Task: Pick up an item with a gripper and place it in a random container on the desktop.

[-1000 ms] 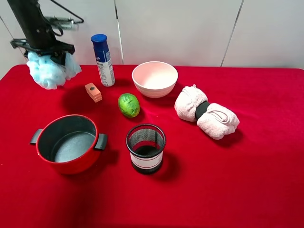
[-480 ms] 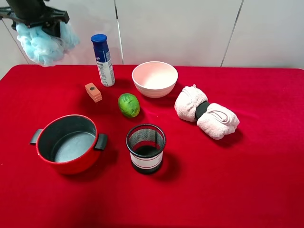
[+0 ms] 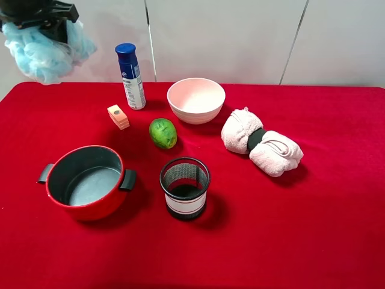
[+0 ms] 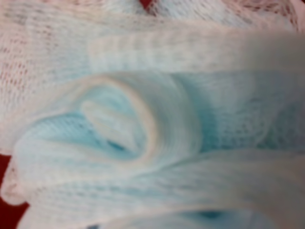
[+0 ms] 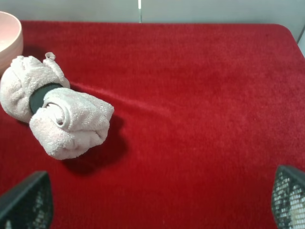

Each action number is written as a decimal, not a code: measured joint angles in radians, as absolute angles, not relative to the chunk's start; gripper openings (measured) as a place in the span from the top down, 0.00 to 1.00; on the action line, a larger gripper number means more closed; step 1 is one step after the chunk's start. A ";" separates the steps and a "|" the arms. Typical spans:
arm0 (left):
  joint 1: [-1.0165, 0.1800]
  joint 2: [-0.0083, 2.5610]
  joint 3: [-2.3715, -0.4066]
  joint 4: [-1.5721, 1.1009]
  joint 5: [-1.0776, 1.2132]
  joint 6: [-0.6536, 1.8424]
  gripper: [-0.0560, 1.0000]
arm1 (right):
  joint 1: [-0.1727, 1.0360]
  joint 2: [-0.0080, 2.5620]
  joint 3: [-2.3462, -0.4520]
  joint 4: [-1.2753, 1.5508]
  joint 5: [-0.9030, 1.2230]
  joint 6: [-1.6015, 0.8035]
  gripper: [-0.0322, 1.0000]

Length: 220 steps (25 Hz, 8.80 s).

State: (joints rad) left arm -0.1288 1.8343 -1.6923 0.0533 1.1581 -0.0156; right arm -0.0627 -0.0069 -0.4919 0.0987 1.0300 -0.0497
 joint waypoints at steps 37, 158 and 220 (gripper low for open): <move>-0.495 1.719 -1.398 0.067 1.156 -0.105 0.47 | -0.063 -0.007 -0.492 0.101 1.030 -0.050 0.30; -0.562 0.579 -0.880 0.170 1.163 -0.049 0.01 | -0.063 -0.007 -0.492 0.101 1.030 -0.050 0.30; -0.086 -0.006 -0.499 0.155 1.065 -0.146 0.01 | -0.063 -0.007 -0.492 0.101 1.030 -0.050 0.30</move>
